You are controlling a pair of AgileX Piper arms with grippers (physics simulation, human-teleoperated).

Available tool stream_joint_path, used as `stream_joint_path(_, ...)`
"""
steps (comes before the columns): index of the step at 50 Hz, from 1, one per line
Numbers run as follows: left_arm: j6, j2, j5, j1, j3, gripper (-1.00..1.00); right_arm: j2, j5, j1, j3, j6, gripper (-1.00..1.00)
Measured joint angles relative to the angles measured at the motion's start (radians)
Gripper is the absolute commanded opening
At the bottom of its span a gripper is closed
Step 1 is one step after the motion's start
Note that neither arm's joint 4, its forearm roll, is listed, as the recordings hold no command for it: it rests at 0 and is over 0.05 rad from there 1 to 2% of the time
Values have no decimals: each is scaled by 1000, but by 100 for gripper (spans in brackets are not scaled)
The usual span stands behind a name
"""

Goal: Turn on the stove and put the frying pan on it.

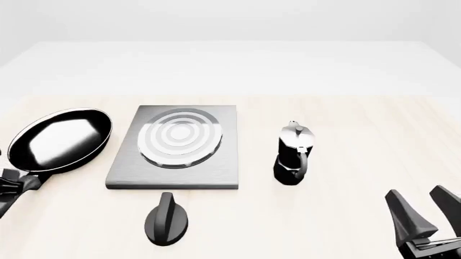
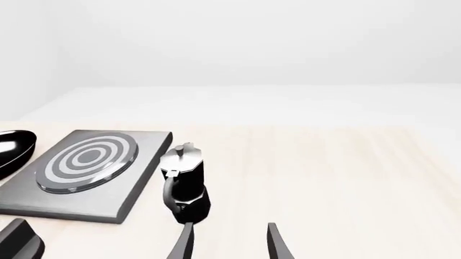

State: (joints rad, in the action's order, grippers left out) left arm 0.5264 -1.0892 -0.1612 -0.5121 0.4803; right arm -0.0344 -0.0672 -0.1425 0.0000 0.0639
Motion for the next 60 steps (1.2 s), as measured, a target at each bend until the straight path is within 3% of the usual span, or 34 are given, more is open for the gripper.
stream_joint_path(36, 62, -485, 414, -44, -15, 100, -83, 71, 4, 0, -11, 100)
stream_joint_path(51, 76, -578, 500, -46, -23, 100, -120, 108, 7, 0, -13, 100)
stream_joint_path(52, 76, -577, 502, -45, -24, -100, -122, 109, 7, 0, -13, 100)
stream_joint_path(60, 71, -554, 506, -42, -47, -100, -130, 118, 7, 0, -13, 100)
